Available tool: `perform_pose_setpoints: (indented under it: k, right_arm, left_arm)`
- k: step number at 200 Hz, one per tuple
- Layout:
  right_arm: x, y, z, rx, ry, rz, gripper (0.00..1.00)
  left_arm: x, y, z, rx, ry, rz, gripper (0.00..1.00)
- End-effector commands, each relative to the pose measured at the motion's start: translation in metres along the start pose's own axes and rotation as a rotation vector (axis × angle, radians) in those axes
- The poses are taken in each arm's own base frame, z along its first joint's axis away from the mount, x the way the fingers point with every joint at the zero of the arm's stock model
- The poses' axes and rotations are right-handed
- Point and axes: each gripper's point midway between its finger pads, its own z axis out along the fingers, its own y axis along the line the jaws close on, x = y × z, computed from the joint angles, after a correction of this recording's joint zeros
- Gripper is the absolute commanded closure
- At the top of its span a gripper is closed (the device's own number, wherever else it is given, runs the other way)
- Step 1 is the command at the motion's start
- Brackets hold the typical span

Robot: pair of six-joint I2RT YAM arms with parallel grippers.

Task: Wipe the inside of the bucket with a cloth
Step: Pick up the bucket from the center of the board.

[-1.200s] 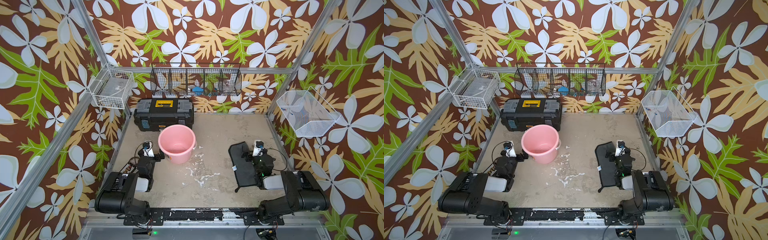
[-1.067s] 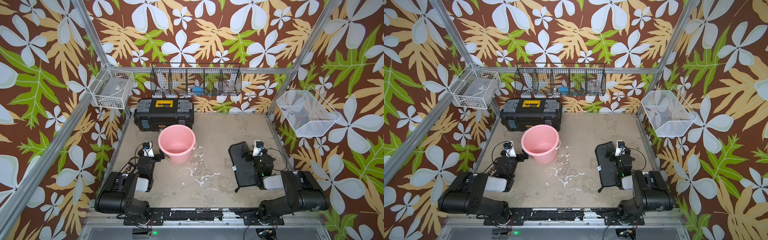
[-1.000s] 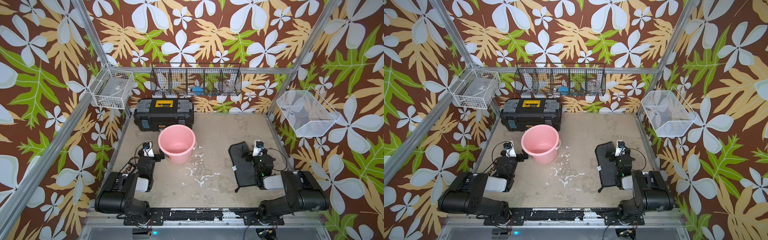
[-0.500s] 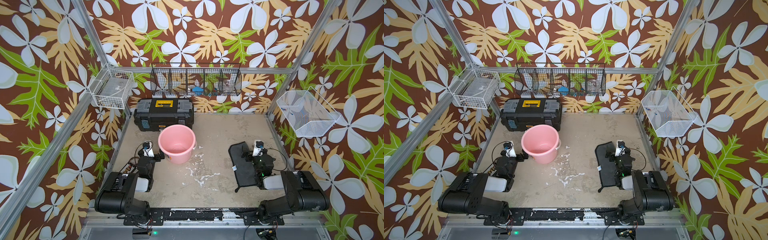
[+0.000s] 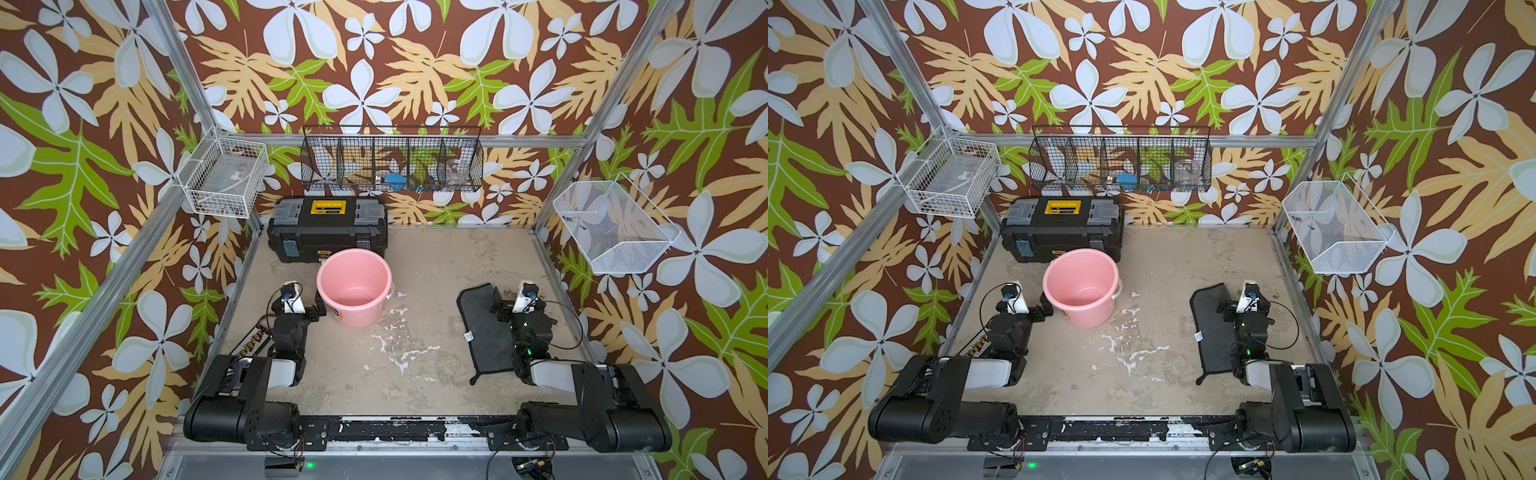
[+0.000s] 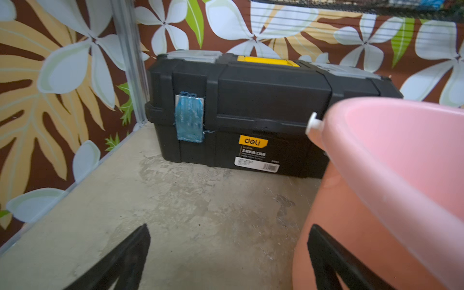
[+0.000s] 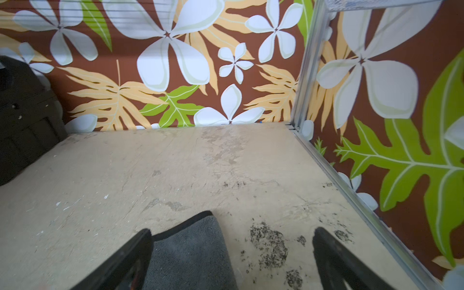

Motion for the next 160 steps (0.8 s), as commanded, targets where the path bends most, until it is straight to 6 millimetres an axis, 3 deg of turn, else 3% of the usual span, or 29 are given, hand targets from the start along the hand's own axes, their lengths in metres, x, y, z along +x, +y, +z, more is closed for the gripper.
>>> perform_pose_setpoints:
  k: [1, 19, 47, 66, 88, 112, 129, 144, 160]
  right_arm:
    - [-0.009, -0.013, -0.001, 0.079, 0.029, 0.058, 0.0]
    - [-0.029, -0.009, -0.005, 0.052, -0.01, 0.139, 0.0]
    - [-0.046, 0.011, -0.003, -0.034, 0.023, 0.194, 0.0]
    - [-0.055, 0.02, -0.003, -0.072, 0.056, 0.264, 0.0]
    - [-0.067, 0.028, -0.005, -0.113, 0.092, 0.336, 0.0]
    - [-0.077, 0.043, -0.009, -0.177, 0.117, 0.369, 0.0]
    - [-0.08, 0.049, -0.008, -0.186, 0.16, 0.376, 0.0]
    - [-0.08, 0.054, -0.003, -0.195, 0.212, 0.377, 0.0]
    - [-0.086, 0.062, 0.0, -0.228, 0.235, 0.371, 0.0]
  left_arm:
    - [-0.001, 0.021, 0.001, -0.131, 0.043, -0.007, 0.0]
    - [-0.009, 0.035, 0.0, -0.224, 0.063, -0.023, 0.0]
    - [-0.027, 0.055, 0.0, -0.376, 0.106, -0.061, 0.0]
    - [-0.045, 0.055, 0.002, -0.417, 0.128, -0.171, 0.0]
    - [-0.057, 0.032, 0.013, -0.353, 0.233, -0.394, 0.0]
    - [-0.069, -0.027, 0.022, -0.114, 0.431, -0.561, 0.0]
    - [-0.079, -0.06, 0.013, 0.02, 0.487, -0.683, 0.0]
    - [-0.083, -0.067, 0.002, -0.018, 0.516, -0.703, 0.0]
    - [-0.074, -0.067, -0.006, -0.101, 0.612, -0.669, 0.0]
